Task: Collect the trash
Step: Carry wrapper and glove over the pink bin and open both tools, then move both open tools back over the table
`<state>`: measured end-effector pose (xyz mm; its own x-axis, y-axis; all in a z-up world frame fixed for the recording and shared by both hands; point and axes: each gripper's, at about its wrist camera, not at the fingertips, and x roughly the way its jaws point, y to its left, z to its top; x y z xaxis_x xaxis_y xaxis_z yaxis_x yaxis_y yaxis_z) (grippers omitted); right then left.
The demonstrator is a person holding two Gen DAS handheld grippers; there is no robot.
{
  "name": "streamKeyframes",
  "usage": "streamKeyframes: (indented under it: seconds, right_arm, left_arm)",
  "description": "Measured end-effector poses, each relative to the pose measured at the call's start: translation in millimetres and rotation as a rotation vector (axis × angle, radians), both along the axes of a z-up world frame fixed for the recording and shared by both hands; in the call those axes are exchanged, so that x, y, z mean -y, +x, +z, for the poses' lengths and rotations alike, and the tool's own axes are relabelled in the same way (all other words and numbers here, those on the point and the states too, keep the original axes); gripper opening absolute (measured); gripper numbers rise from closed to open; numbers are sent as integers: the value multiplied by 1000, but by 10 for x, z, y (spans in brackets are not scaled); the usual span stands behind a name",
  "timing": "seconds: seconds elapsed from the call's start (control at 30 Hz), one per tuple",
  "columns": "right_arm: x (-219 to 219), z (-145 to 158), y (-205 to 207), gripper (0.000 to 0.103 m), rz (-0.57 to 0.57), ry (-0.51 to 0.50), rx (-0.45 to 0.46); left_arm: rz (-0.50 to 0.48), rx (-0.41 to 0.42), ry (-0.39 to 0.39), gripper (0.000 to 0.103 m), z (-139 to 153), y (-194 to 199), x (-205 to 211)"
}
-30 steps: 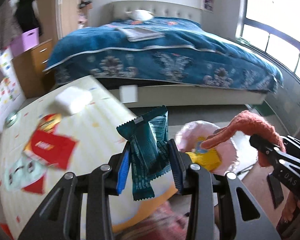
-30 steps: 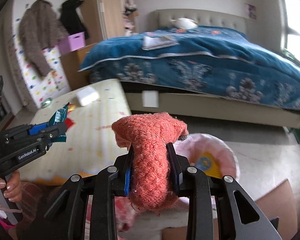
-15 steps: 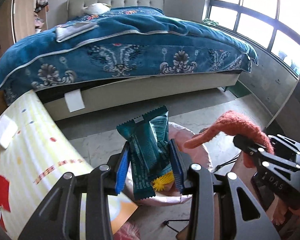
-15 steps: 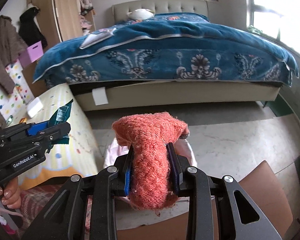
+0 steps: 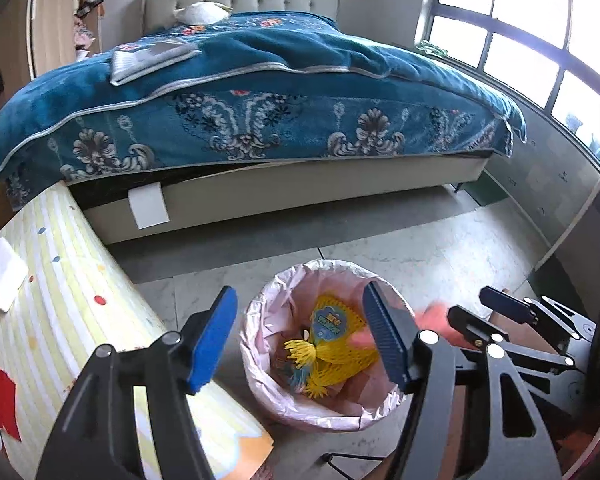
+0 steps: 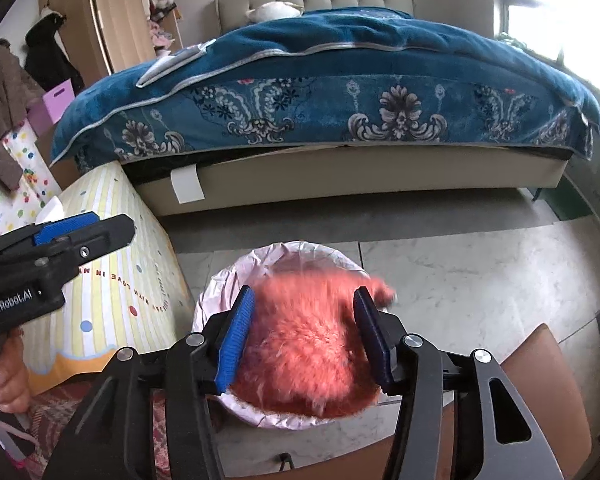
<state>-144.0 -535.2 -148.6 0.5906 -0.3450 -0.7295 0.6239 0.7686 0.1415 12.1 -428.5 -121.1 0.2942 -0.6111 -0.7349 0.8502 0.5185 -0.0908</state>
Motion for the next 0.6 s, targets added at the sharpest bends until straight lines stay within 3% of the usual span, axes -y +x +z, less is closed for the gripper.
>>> streamKeyframes:
  seconds: [0.5, 0.6]
  right_arm:
    - [-453, 315, -51, 53, 42, -45, 56]
    - [-573, 372, -28, 53, 64, -48, 62]
  left_arm:
    - [137, 48, 18, 65, 143, 50, -808]
    - [179, 70, 14, 72, 197, 79, -1072]
